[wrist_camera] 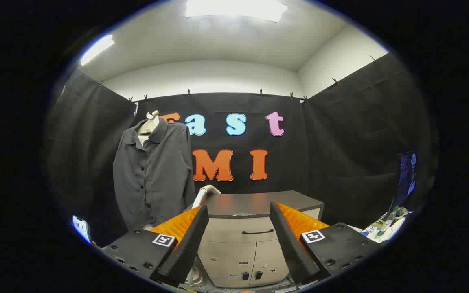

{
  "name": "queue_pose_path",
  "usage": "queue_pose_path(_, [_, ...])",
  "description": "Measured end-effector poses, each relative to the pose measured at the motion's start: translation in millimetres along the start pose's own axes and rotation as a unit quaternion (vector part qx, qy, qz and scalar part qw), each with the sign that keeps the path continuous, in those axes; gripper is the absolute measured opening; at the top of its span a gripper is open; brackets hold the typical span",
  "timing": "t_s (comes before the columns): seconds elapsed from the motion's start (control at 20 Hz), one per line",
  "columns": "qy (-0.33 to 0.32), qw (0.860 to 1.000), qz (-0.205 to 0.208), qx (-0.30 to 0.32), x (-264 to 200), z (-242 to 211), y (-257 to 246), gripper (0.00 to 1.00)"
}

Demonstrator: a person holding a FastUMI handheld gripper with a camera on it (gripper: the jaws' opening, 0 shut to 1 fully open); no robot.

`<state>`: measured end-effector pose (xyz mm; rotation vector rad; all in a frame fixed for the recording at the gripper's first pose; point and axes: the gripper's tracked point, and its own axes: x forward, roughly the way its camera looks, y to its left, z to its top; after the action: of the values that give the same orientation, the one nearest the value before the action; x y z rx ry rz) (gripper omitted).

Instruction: Iron the clothes twice with a garment steamer, once on the left side and once on the right side.

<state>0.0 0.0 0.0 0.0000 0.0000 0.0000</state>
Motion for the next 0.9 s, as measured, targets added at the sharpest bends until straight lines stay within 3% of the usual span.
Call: queue_pose_path(0.9, [-0.007, 1.0, 0.0, -0.001, -4.9, -2.5, 2.6, 0.97])
